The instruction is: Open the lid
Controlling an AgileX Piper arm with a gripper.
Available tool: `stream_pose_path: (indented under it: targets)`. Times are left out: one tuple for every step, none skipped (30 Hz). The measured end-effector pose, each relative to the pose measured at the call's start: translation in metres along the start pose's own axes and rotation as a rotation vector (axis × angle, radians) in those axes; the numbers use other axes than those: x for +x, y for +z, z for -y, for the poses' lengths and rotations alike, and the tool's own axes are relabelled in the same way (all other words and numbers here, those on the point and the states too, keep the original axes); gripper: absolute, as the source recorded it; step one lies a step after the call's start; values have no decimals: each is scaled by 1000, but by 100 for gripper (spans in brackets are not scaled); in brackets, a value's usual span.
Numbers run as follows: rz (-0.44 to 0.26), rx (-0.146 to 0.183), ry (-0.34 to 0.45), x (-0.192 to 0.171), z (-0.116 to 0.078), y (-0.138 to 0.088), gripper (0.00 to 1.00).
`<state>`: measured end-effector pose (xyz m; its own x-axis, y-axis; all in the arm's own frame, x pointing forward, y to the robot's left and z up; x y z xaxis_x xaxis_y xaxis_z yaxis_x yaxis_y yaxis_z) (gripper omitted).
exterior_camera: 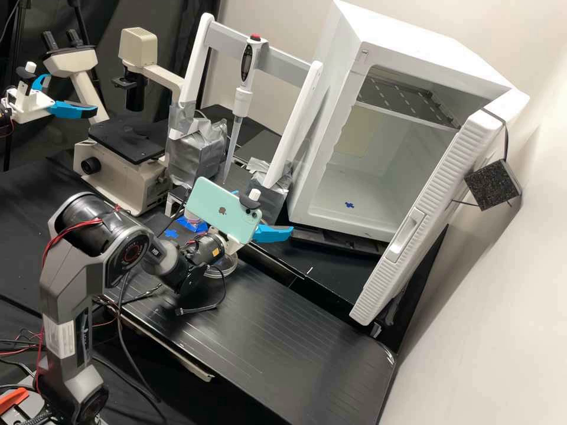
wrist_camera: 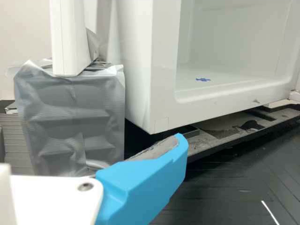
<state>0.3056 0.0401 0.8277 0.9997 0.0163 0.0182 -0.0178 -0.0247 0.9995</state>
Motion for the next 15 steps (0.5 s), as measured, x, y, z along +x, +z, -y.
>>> stream_pose_path:
  targets:
    - [0, 0, 0, 0, 0, 0, 100]
    - [0, 0, 0, 0, 0, 0, 100]
    - [0, 0, 0, 0, 0, 0, 100]
    - [0, 0, 0, 0, 0, 0, 100]
    - [0, 0, 0, 0, 0, 0, 100]
    - [0, 0, 0, 0, 0, 0, 100]
    - [0, 0, 0, 0, 0, 0, 100]
    - [0, 0, 0, 0, 0, 0, 100]
    - [-2, 0, 2, 0, 0, 0, 100]
    - [-4, 0, 3, -1, 1, 1, 100]
    - [-7, -1, 5, -4, 1, 1, 100]
    - [-9, -3, 11, -9, 0, 3, 100]
    - [-17, -1, 14, -12, 0, 3, 100]
    - [-22, -8, 19, -18, -1, 4, 100]
    - [-40, -2, 31, -29, -4, 6, 100]
